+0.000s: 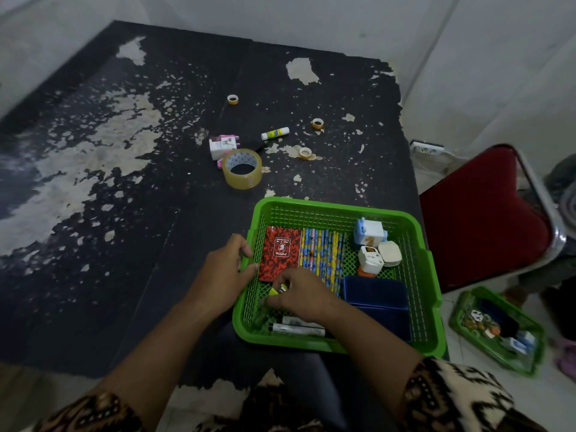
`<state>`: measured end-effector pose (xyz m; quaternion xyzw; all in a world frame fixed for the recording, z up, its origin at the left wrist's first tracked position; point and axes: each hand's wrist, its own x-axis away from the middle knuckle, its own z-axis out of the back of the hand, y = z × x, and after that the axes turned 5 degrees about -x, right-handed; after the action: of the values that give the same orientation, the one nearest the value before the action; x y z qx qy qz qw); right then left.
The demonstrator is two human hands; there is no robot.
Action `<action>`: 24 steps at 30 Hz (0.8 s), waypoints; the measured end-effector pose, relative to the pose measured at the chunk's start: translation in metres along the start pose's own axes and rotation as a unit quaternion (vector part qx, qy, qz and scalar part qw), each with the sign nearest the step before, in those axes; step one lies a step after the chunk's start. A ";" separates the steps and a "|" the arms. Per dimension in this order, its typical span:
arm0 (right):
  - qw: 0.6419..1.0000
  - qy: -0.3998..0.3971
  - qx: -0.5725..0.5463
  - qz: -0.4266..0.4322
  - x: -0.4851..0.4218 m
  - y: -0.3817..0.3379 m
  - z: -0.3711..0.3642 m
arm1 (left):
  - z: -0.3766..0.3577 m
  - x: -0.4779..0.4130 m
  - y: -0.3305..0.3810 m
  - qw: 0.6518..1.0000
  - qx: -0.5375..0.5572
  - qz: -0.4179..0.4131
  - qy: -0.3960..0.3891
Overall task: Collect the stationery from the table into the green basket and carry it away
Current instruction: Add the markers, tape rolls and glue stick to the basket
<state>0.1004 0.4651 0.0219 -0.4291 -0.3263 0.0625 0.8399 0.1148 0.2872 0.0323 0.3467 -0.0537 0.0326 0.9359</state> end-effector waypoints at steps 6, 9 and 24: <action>0.997 -0.001 0.075 -0.028 -0.015 -0.009 -0.014 | 0.000 -0.002 -0.002 1.000 -0.002 0.003 -0.002; 0.996 0.022 0.000 -0.090 -0.020 -0.005 -0.025 | 0.000 -0.002 -0.003 1.000 0.002 0.000 -0.005; 0.958 -0.134 -0.097 -0.235 -0.016 -0.014 -0.012 | -0.001 -0.002 -0.004 1.000 0.020 0.002 -0.008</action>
<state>0.0922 0.4425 0.0192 -0.4075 -0.5317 -0.1123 0.7339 0.1130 0.2848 0.0281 0.3651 -0.0609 0.0323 0.9284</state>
